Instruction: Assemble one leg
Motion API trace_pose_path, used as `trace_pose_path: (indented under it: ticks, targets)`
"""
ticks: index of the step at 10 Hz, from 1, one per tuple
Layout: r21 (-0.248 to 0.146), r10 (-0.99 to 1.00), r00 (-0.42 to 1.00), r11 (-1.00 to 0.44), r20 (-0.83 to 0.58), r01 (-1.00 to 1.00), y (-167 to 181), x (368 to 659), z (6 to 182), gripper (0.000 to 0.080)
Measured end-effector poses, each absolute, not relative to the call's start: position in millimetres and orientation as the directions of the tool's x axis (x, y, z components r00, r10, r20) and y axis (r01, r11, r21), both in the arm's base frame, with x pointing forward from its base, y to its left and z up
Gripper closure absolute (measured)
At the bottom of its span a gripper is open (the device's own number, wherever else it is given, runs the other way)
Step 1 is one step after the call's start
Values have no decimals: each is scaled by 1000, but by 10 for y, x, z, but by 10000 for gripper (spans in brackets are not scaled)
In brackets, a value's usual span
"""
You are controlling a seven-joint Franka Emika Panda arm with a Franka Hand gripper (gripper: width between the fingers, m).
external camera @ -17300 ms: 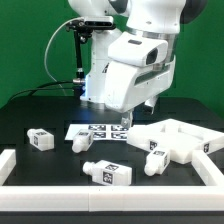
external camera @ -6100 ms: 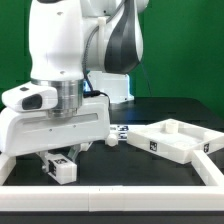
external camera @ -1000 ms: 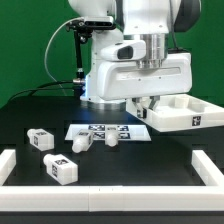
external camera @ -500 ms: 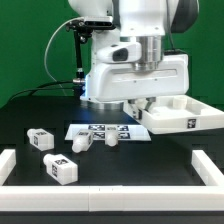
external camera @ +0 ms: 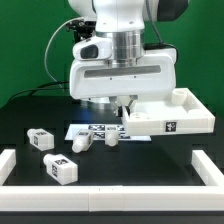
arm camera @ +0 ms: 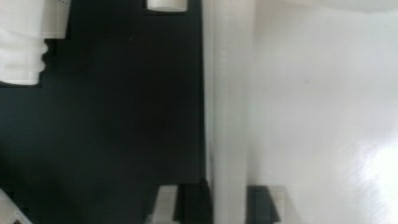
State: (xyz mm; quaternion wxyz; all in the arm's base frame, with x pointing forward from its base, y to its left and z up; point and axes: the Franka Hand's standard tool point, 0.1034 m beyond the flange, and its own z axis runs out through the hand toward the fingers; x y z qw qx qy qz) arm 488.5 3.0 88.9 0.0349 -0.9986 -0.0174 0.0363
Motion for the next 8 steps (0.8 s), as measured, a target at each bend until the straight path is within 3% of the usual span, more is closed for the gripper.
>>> trace_pose_path:
  ticks: [2, 4, 8]
  targets:
    - [-76, 20, 993, -997, -116, 12, -135, 4982, 855, 745]
    - [-63, -71, 984, -995, -162, -82, -294, 5338, 822, 745]
    - [-59, -84, 981, -994, -174, -96, -253, 5315, 782, 745]
